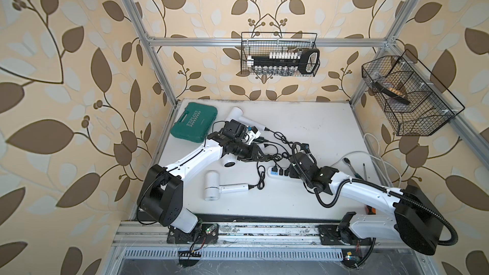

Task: Charge the blow dryers
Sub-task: Insert the plug into the socket.

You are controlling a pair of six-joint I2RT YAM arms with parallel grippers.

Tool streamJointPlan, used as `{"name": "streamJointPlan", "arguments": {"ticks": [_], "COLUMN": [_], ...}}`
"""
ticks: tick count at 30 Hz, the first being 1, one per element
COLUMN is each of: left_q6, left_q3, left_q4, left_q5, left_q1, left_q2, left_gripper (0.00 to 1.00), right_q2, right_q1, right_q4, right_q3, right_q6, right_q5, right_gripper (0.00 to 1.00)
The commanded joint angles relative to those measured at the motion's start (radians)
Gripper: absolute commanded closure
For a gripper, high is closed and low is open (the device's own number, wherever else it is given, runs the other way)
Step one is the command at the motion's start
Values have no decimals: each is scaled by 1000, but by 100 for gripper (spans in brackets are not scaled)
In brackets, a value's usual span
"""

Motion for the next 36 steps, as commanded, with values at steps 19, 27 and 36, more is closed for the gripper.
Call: {"name": "streamJointPlan", "arguments": {"ticks": [19,27,36], "left_q6": [8,9,8], "left_q3": [-5,-5,-6], "left_q4": [10,10,11], "left_q5": [20,22,22], "left_q1": [8,11,11], "left_q2": [-10,-12,-13], "left_gripper": [68,68,68], "right_q2": [-8,-27,-32], "right_q1": [33,64,95], "right_q4": [126,151,176], "right_q3": [-80,-105,-121], "right_q6": [-38,-48,-48], "right_q5": [60,129,193], "right_gripper": [100,100,100]}}
